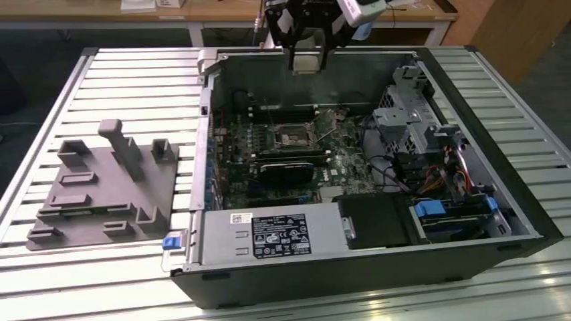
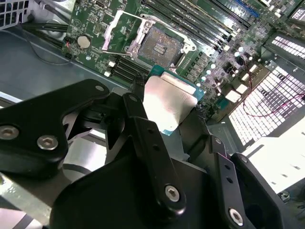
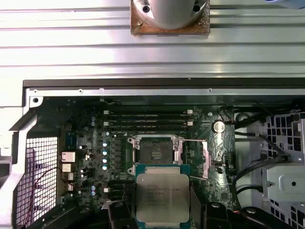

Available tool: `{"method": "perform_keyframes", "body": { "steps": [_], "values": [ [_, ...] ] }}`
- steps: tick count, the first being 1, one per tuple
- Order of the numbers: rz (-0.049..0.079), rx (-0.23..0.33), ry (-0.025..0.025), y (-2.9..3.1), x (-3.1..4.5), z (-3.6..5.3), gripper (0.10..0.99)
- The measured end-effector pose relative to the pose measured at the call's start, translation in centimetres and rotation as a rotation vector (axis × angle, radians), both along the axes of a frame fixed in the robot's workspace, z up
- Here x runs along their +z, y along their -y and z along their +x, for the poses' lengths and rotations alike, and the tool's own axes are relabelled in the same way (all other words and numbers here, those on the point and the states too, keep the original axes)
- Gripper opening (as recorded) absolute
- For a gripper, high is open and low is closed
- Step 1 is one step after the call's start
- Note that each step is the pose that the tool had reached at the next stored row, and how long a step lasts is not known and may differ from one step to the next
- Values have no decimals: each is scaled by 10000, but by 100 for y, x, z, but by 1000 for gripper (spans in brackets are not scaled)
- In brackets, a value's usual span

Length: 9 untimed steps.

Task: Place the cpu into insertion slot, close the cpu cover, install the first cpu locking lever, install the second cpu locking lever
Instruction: 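Place the cpu into insertion slot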

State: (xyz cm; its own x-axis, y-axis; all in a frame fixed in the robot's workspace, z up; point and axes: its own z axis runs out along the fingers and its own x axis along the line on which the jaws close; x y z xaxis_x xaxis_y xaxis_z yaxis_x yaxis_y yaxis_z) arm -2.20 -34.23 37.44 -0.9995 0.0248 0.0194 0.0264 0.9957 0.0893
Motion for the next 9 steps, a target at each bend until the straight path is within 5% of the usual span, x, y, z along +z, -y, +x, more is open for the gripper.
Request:
{"method": "perform_keyframes", "body": {
  "steps": [6,9],
  "values": [
    [1,-54,1,0,-38,0,537],
    [1,-566,1,0,-52,0,537]
  ]
}}
